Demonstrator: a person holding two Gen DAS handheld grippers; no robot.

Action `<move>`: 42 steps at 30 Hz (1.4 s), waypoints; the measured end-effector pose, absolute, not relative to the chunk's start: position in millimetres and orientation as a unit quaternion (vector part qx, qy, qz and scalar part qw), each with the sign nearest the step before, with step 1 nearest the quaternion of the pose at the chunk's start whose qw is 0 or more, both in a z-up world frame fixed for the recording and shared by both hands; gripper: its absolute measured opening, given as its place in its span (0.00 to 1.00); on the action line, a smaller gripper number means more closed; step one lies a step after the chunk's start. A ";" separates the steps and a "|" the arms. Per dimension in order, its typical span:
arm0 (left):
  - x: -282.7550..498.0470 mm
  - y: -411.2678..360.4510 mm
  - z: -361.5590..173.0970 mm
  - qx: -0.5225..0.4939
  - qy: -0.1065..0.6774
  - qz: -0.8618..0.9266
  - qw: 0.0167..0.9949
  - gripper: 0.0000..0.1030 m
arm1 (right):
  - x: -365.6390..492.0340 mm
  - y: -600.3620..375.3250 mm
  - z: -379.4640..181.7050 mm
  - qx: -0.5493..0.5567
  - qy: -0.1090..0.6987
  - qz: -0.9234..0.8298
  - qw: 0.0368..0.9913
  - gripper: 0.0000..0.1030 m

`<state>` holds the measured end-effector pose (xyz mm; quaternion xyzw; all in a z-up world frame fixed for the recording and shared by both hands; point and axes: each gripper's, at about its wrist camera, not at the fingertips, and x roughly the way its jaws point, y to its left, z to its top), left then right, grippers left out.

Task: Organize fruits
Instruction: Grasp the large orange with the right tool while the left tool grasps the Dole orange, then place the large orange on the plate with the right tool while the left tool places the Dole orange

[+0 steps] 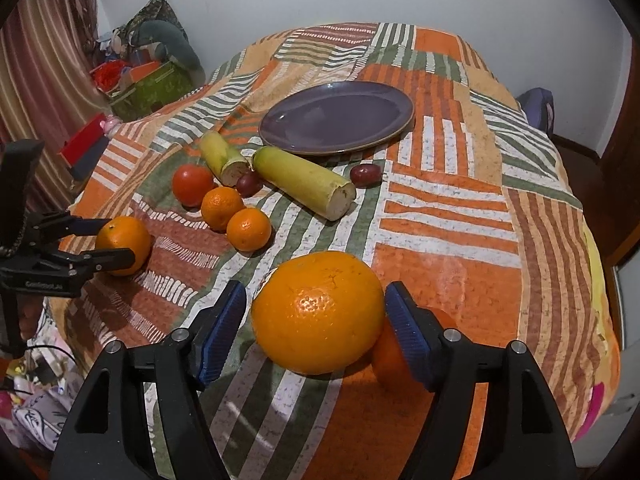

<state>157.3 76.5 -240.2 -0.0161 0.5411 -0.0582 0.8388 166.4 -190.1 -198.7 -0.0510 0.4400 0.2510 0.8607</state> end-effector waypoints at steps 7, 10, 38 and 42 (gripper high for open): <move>160.8 79.0 -244.7 -0.024 0.536 -0.053 0.842 0.70 | 166.5 -181.4 -202.0 -0.078 0.435 0.261 0.858 0.78; 160.3 75.0 -242.9 -0.016 0.532 -0.057 0.845 0.64 | 168.9 -178.7 -204.0 -0.089 0.432 0.256 0.860 0.69; 176.2 67.4 -171.9 -0.012 0.457 -0.057 0.888 0.64 | 191.1 -190.6 -146.4 -0.048 0.368 0.256 0.893 0.64; 183.5 64.1 -158.9 -0.009 0.441 -0.058 0.896 0.64 | 197.1 -189.4 -131.7 -0.053 0.345 0.255 0.902 0.64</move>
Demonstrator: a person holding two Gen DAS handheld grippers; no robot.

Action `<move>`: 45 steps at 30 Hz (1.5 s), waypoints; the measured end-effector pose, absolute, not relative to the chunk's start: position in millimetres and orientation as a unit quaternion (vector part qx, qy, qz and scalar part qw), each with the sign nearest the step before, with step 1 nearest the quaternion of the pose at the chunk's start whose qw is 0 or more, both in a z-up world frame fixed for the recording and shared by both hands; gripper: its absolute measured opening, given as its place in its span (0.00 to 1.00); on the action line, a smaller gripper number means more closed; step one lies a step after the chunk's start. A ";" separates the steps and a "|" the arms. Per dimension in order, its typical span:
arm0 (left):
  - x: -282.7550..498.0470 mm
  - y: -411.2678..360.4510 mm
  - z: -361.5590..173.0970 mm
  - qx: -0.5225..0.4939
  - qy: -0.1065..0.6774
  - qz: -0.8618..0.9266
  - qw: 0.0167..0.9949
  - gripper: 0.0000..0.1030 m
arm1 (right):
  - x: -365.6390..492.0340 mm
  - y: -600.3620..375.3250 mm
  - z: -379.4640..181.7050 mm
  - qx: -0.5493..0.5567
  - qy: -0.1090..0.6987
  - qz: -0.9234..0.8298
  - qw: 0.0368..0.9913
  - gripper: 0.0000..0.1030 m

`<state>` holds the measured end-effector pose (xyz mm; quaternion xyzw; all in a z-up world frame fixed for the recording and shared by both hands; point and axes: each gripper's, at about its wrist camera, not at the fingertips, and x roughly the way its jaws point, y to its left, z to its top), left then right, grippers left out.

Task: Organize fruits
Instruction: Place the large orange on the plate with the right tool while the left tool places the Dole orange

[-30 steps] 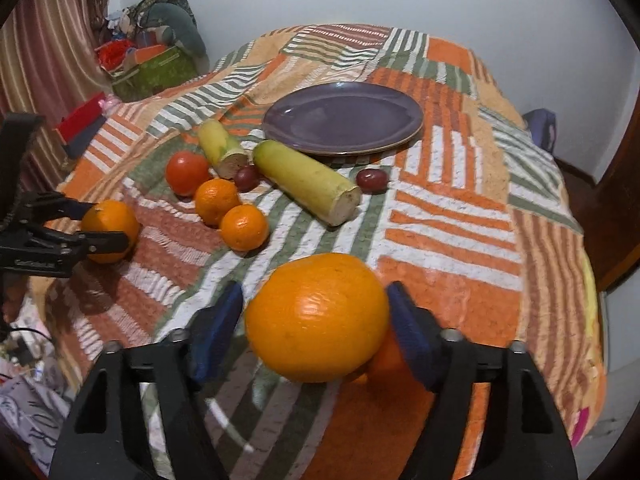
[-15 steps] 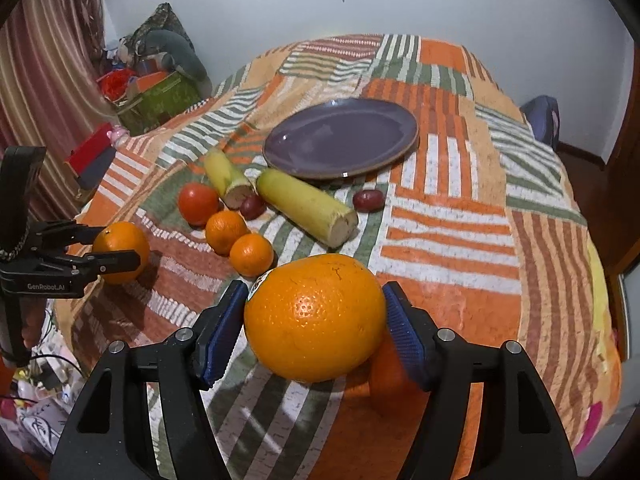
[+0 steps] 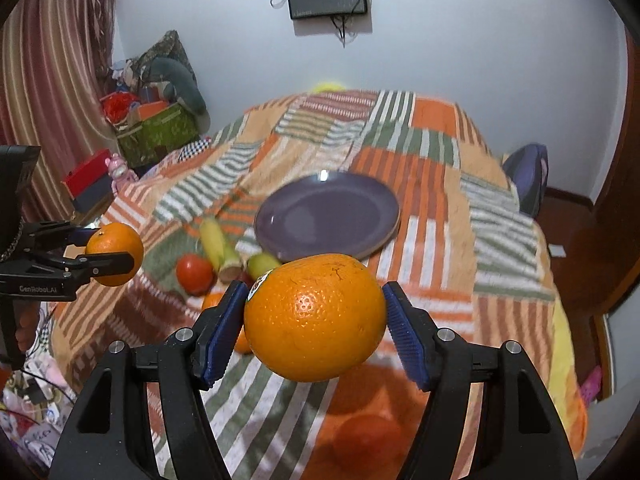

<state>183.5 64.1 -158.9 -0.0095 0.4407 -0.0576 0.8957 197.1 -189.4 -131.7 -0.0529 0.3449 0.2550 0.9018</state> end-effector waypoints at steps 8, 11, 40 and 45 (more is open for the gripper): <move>207.2 56.3 -131.5 -0.003 0.405 -0.061 0.912 0.64 | 217.7 -186.5 -107.4 -0.063 0.306 0.251 0.916 0.64; 218.2 53.6 -123.8 -0.001 0.395 -0.064 0.916 0.64 | 224.4 -185.1 -102.1 -0.068 0.294 0.247 0.921 0.64; 367.0 46.7 -167.5 0.002 0.417 -0.062 0.907 0.64 | 333.7 -160.8 -127.7 -0.092 0.294 0.239 0.921 0.64; 389.1 45.5 -181.5 -0.008 0.433 -0.068 0.899 0.64 | 352.1 -154.7 -139.0 -0.097 0.307 0.242 0.915 0.64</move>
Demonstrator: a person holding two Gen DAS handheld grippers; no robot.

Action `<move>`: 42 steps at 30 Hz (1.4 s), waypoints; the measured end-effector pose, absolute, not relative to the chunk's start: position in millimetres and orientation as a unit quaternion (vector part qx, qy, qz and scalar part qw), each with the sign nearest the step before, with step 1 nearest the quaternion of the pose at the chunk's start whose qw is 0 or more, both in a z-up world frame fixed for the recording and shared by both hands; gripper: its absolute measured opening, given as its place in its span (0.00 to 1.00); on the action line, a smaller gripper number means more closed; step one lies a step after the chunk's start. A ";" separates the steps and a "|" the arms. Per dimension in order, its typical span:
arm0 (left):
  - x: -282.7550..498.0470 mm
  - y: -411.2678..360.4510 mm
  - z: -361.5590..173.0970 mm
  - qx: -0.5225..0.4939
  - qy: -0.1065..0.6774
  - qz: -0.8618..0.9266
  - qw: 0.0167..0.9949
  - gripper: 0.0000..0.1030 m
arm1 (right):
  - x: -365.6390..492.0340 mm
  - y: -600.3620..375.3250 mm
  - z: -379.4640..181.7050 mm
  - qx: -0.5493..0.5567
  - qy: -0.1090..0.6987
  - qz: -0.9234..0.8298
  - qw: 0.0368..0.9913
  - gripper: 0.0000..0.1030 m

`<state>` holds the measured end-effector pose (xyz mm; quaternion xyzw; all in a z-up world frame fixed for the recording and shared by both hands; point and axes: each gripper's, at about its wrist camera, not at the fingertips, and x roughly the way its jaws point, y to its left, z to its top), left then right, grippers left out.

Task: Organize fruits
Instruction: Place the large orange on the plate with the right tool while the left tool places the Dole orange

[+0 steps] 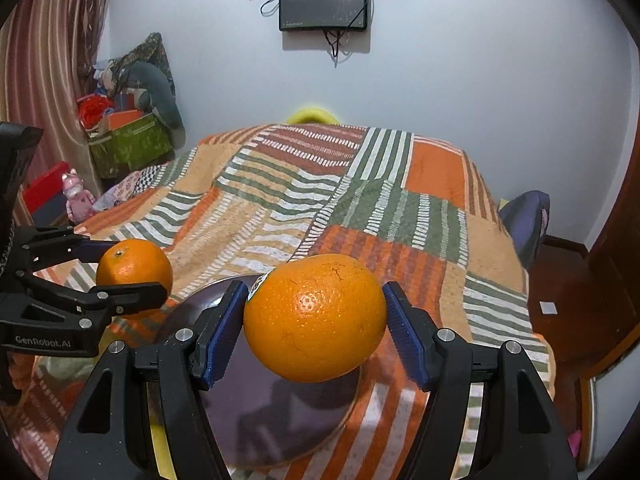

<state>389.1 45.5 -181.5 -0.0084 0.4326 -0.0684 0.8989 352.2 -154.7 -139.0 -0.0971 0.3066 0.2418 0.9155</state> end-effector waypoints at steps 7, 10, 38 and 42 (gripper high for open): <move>416.5 43.1 -205.3 -0.013 0.457 -0.071 0.886 0.64 | 370.4 -147.4 -159.8 -0.109 0.330 0.247 0.905 0.64; 424.8 42.0 -213.4 -0.011 0.465 -0.070 0.882 0.64 | 376.4 -143.8 -168.0 -0.110 0.342 0.253 0.898 0.64; 438.7 32.2 -220.2 0.005 0.489 -0.058 0.870 0.69 | 389.2 -147.0 -171.4 -0.086 0.371 0.261 0.887 0.70; 422.9 36.8 -197.2 -0.005 0.471 -0.065 0.880 0.77 | 377.4 -150.1 -156.6 -0.087 0.359 0.261 0.892 0.70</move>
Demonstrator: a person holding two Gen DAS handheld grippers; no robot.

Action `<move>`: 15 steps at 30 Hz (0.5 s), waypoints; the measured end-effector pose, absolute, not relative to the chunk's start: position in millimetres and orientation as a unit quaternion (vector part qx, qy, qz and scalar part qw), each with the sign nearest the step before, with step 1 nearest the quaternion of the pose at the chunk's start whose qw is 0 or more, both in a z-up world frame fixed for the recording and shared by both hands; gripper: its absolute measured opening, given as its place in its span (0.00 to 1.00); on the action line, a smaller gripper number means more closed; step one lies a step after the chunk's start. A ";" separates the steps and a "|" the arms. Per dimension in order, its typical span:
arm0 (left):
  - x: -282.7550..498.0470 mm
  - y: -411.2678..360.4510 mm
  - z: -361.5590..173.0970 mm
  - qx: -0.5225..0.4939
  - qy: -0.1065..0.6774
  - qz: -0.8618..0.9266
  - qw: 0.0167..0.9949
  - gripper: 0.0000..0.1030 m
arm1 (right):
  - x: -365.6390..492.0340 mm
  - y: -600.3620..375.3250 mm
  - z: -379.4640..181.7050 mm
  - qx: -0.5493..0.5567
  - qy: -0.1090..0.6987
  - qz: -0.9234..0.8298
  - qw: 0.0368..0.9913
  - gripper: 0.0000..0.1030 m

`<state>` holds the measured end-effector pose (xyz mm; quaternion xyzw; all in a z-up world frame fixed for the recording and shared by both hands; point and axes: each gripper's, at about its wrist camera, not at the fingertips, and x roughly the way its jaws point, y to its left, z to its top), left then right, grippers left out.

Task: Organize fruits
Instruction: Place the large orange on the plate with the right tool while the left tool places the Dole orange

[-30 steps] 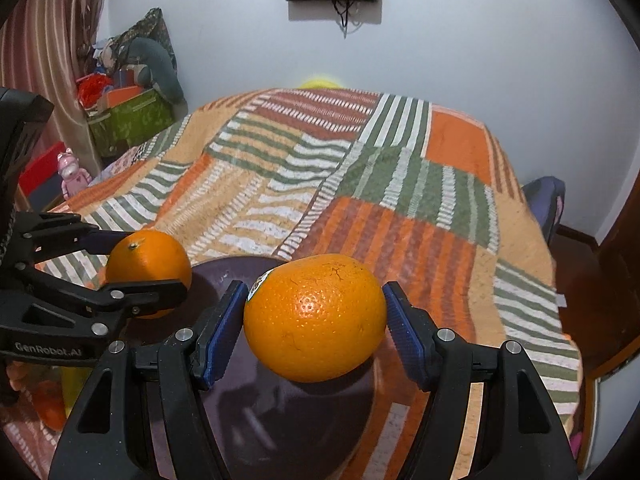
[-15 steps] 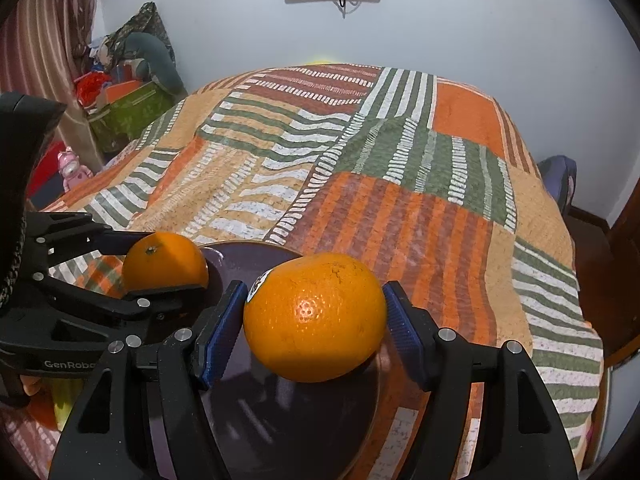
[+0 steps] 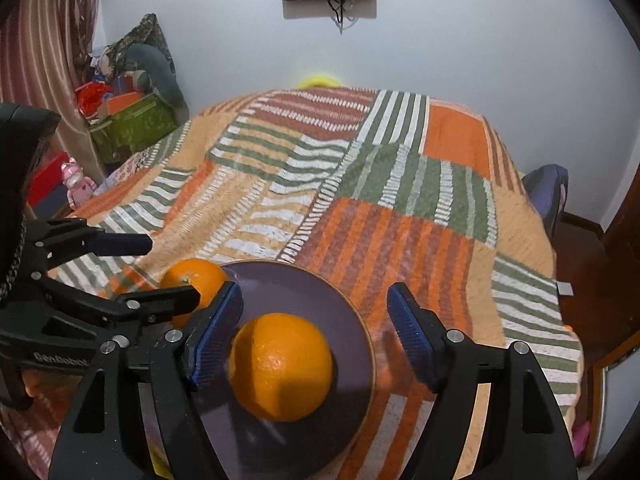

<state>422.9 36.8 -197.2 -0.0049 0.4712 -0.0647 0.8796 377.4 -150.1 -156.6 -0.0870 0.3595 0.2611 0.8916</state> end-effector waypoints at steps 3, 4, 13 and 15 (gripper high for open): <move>409.1 38.9 -183.9 -0.003 0.462 -0.065 0.884 0.78 | 363.0 -153.2 -145.0 -0.091 0.350 0.263 0.895 0.71; 403.3 39.3 -179.7 -0.001 0.460 -0.066 0.886 0.79 | 359.3 -153.5 -142.2 -0.093 0.347 0.263 0.895 0.71; 343.1 46.9 -147.2 -0.010 0.446 -0.074 0.892 0.83 | 308.2 -163.0 -120.2 -0.101 0.330 0.271 0.899 0.79; 328.4 47.8 -143.2 -0.010 0.445 -0.074 0.893 0.84 | 296.9 -165.1 -118.8 -0.096 0.332 0.275 0.897 0.79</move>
